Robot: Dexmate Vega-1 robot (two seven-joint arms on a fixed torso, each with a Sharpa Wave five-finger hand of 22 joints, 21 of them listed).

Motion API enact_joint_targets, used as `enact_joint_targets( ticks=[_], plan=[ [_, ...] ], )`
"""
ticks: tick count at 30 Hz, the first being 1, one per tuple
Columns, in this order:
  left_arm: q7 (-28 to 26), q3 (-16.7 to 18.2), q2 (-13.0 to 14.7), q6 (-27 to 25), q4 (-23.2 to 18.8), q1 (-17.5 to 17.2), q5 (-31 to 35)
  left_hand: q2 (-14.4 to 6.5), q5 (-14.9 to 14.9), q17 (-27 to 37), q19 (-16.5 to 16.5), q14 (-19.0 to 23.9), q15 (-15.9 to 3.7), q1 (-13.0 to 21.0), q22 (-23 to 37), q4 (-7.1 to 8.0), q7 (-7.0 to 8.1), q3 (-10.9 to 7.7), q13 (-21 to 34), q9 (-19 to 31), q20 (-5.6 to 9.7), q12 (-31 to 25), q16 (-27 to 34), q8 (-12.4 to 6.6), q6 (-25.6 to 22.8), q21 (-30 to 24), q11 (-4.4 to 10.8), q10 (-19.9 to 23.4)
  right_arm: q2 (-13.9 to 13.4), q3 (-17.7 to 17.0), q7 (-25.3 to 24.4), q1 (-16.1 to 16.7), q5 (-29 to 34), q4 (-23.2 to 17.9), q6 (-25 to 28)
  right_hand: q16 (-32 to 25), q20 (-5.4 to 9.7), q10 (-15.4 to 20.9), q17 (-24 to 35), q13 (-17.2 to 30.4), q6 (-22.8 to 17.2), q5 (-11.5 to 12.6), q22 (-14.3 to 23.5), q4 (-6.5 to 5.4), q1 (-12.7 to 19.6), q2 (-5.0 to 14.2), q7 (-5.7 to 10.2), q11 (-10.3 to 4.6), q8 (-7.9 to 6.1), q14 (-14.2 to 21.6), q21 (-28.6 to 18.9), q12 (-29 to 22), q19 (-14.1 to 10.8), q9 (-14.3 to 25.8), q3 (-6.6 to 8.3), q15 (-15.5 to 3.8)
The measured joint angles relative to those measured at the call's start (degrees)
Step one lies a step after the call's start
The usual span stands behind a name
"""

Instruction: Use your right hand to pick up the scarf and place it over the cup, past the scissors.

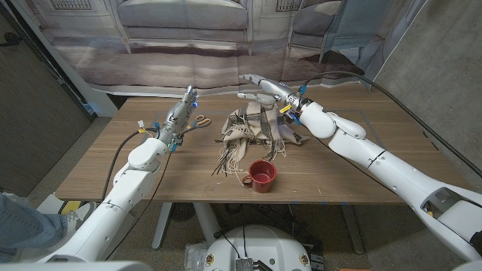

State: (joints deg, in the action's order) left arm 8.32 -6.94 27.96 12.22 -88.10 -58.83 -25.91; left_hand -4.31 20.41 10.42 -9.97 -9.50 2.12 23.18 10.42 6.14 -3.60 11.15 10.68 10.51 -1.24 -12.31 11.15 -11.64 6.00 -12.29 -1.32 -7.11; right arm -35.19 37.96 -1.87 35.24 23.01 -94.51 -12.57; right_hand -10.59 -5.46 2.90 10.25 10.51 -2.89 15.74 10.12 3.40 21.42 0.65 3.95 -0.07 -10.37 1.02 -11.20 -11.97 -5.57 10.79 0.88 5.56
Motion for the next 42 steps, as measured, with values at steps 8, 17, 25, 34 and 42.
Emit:
enact_joint_targets(
  ticks=[8,17,25,34,42],
  plan=[
    [-0.21,0.02,0.12,-0.34,-0.30,-0.05,0.08,0.00,0.00,0.00,0.31,0.23,-0.23,0.00,0.00,0.00,-0.09,0.00,0.00,0.00,-0.30,0.00,0.00,-0.01,-0.09,0.00,0.00,0.00,-0.21,0.33,0.33,-0.26,1.24,-0.45,0.90,0.00,-2.62,-1.42,0.00,0.00,0.75,0.00,0.00,0.48,0.18,-0.18,0.04,0.60,0.00,-0.41,0.00,0.67,0.18,0.00,0.00,0.40],
    [-0.34,-0.06,0.21,-0.76,-0.59,-0.07,0.16,0.00,0.39,0.00,0.30,0.22,-0.22,0.00,0.00,-0.07,0.22,0.40,0.00,0.00,-0.30,0.24,0.00,-0.04,-0.39,0.21,0.00,0.00,-0.62,0.91,1.05,-0.79,2.89,-0.85,2.23,0.23,-5.92,-3.36,0.00,0.19,4.54,0.62,0.16,0.94,0.96,-0.96,-0.15,1.94,0.22,-1.67,0.00,0.67,0.42,0.00,-0.46,0.58],
    [-0.39,-0.08,0.22,-0.84,-0.81,-0.13,0.18,0.00,0.39,0.00,0.30,0.22,-0.22,0.00,0.00,-0.07,0.22,0.40,0.00,0.00,-0.30,0.23,0.00,-0.04,-0.39,0.21,0.00,0.00,-0.98,1.64,2.27,-1.31,4.60,-1.57,3.72,0.50,-6.32,-4.80,0.00,0.31,5.16,0.62,0.16,1.18,1.25,-1.25,-0.27,2.32,0.22,-2.69,0.00,1.00,0.82,0.00,-0.70,0.99],
    [-0.47,-0.07,0.25,-0.84,-1.09,-0.41,0.16,0.00,0.39,0.00,0.30,0.25,-0.18,0.00,0.00,-0.07,0.22,0.40,0.00,0.00,-0.29,0.23,0.00,-0.04,-0.39,0.21,0.22,0.22,-1.40,2.23,3.91,-1.86,5.66,-2.48,5.08,0.50,-6.93,-6.03,0.00,0.30,6.49,1.06,0.16,1.58,1.70,-1.70,-0.99,2.92,0.22,-3.62,0.46,1.00,1.44,-0.01,-1.11,1.29],
    [-0.71,0.06,0.37,-0.84,-1.69,-0.86,0.14,-0.31,0.39,0.00,0.00,0.41,-0.02,0.31,0.13,0.10,0.23,0.56,0.00,0.00,-0.60,0.22,0.00,-0.04,-0.39,0.21,0.22,0.21,-1.79,2.76,5.23,-2.20,6.73,-3.46,6.39,0.50,-6.81,-6.41,0.00,0.30,5.85,1.84,0.15,1.81,1.75,-2.68,-0.35,3.14,-0.28,-4.54,0.45,1.00,2.37,-0.01,-1.34,1.80]
  ],
)
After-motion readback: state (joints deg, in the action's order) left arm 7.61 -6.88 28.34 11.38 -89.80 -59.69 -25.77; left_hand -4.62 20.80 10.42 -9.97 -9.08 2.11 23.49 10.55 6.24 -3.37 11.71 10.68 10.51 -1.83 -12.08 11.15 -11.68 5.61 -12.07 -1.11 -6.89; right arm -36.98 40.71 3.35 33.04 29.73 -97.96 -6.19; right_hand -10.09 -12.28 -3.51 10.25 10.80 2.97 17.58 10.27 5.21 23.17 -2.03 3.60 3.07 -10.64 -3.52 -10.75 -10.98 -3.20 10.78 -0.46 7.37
